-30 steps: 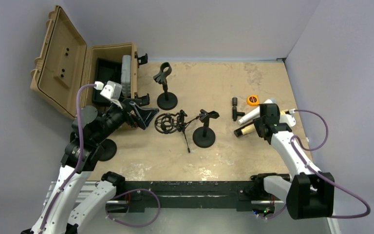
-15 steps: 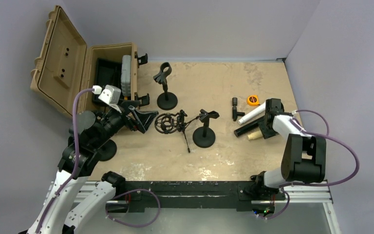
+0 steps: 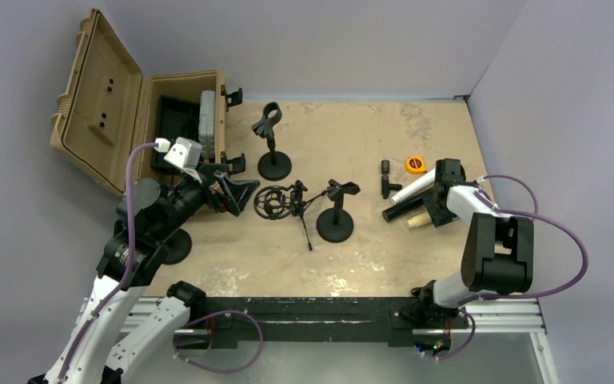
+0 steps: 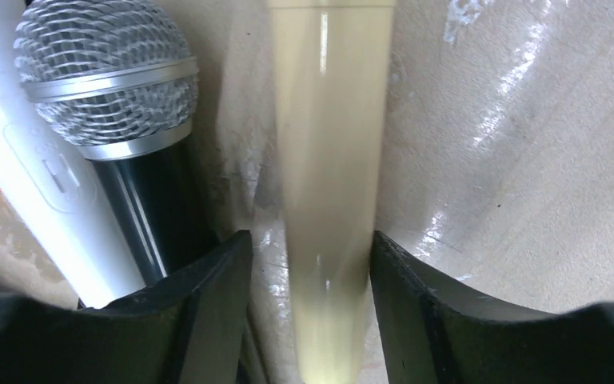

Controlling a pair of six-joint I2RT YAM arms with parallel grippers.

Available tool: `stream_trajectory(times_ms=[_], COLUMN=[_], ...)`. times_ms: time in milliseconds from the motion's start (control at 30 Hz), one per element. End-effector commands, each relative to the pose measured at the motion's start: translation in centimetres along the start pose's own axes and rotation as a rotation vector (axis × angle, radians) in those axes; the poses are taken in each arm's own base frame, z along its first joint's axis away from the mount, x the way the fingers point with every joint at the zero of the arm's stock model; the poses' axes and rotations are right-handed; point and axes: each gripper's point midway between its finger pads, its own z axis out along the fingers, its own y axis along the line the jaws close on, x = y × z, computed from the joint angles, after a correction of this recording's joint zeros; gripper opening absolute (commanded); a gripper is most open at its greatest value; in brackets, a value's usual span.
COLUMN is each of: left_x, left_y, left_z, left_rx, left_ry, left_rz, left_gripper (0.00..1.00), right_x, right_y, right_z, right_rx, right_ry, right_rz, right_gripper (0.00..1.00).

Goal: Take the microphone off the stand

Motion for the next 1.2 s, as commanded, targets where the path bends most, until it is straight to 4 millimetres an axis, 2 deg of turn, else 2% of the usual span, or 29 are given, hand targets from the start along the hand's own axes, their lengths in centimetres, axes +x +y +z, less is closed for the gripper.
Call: stream_trajectory(times_ms=[0,233,367,433,533,600,667,767,867,933,1000,1167], left_x=[-1.6,-1.5,-1.4,-1.3,-1.3,-1.2,-1.1,-1.0,-1.1,-1.3,-1.3,-1.0], left_y=[-0.2,-0.2,-0.2,-0.1,0.0,0.0,0.1,0.4,1.0,1.7,1.9,2.8], left_z=[-0.1,0.0,0.1,0.1,0.1,0.2,0.3,0.5,0.5,0.5,0.3,-1.3], left_rx=[0.000,-0.001,0.001,-0.001,-0.004,-0.004,-0.004,-0.013,-0.045,-0.085,-0.104,-0.191], left_ry=[-0.037,-0.031,-0.027,-0.026,-0.025,-0.023,-0.022,-0.019,-0.029,-0.039,-0.024,0.074], left_rz=[0.039,0.040,0.039,0.039,0.035,0.032,0.031,0.033,0.045,0.042,0.036,0.039], left_gripper=[1.00,1.00,1.00,1.00,1.00,1.00,1.00,1.00,1.00,1.00,1.00,1.00], right_x=[-0.7,-1.7,-2.4,-3.6,-5.6,-6.7,-8.1,-9.4,-8.2,-6.4,-4.6,-1.1], right_y=[1.1,1.5,1.8,2.2,4.1,6.7,8.5,11.9,14.8,15.6,16.1,17.4], right_z=[-0.6,-2.6,-5.0,-6.7,-9.6,-12.2,-14.8,-21.4,-28.8,-31.9,-33.0,-32.7], right_rx=[-0.067,-0.123,-0.174,-0.210,-0.321,-0.476,-0.563,-0.782,-1.134,-1.333,-1.444,-1.544], right_ry=[-0.018,-0.046,-0.052,-0.089,-0.150,-0.200,-0.279,-0.418,-0.499,-0.507,-0.489,-0.450], right_rz=[0.007,-0.005,0.004,0.013,-0.045,-0.144,-0.169,-0.172,-0.229,-0.318,-0.376,-0.514], right_gripper=[0.56,0.74,0.75,0.75,0.75,0.76,0.77,0.80,0.84,0.87,0.88,0.90])
